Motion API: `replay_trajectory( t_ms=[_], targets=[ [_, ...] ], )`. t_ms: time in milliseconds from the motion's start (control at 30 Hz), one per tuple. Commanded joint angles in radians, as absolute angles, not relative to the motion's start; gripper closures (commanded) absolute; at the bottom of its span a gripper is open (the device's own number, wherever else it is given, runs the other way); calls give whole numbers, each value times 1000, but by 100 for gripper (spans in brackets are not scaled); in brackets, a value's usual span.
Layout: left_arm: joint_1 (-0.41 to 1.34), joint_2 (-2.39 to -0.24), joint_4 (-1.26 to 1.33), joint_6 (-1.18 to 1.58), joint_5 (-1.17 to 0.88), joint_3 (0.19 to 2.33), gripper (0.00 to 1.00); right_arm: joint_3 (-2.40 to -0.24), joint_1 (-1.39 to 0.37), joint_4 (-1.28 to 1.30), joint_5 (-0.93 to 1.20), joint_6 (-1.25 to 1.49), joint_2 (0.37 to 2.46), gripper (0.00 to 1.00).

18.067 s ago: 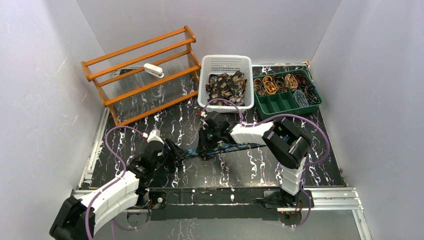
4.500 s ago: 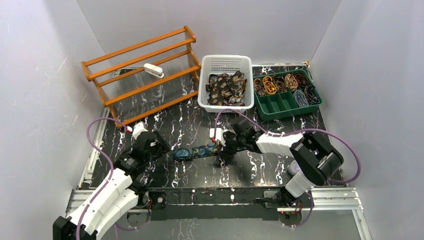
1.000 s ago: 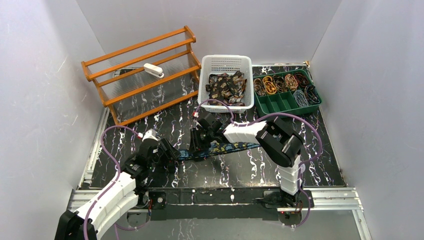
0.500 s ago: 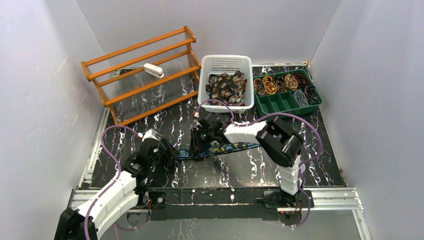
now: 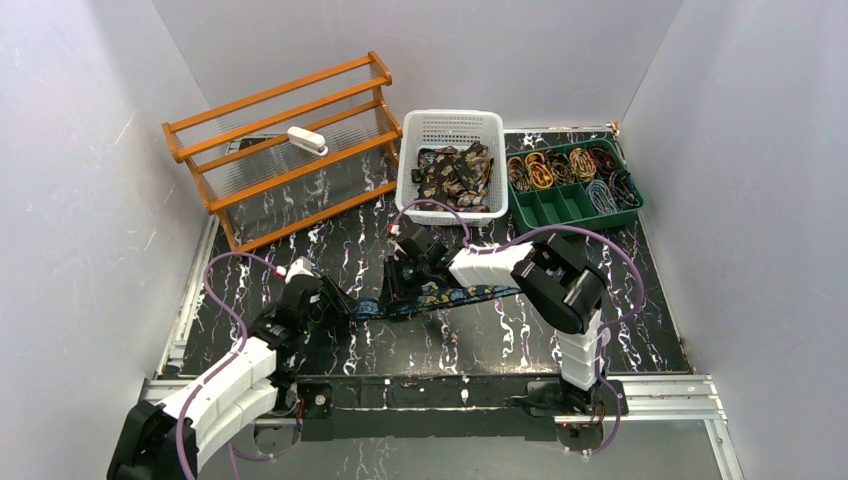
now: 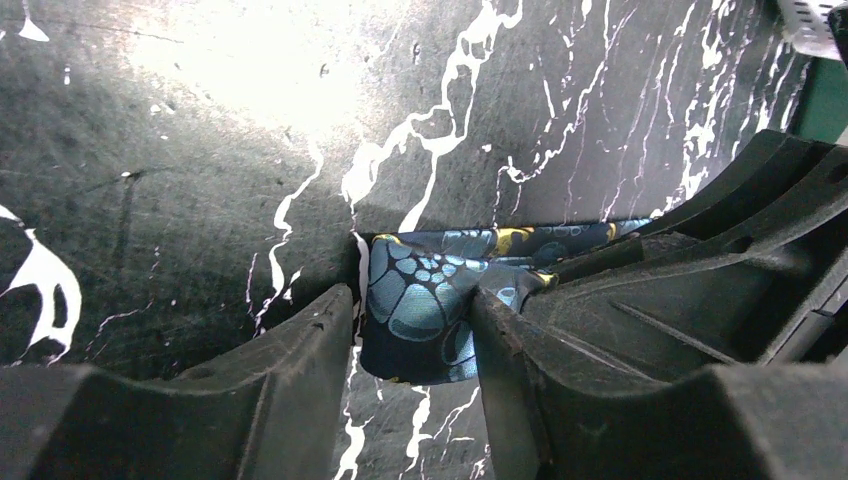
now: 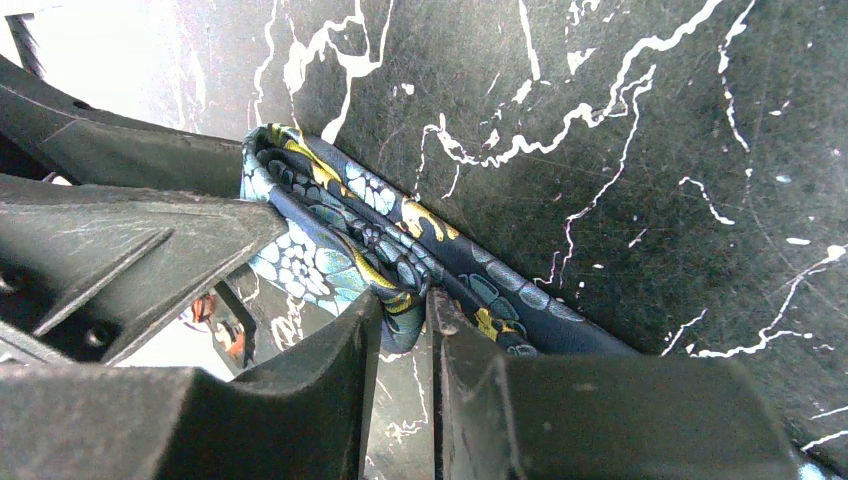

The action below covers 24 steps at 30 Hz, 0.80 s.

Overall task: Roll the ties
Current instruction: Roll the tie at the center of the board.

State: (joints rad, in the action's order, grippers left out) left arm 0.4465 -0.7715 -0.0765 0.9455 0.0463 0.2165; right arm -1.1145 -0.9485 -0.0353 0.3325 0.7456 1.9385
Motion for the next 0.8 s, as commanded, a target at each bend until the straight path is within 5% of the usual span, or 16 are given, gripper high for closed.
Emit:
replay_trajectory(
  t_ms=[0, 233, 533, 767],
  targets=[
    [439, -794, -5, 960, 22, 143, 55, -1083, -948, 8, 300, 730, 1967, 69],
    [439, -742, 46, 971, 35, 100, 56, -1083, -949, -20, 316, 732, 1970, 69],
    [439, -664, -232, 950, 91, 200, 49, -1087, -950, -14, 309, 740, 1974, 69],
    [439, -792, -164, 911, 23, 215, 51, -1093, -946, -2, 313, 724, 1974, 69]
  ],
)
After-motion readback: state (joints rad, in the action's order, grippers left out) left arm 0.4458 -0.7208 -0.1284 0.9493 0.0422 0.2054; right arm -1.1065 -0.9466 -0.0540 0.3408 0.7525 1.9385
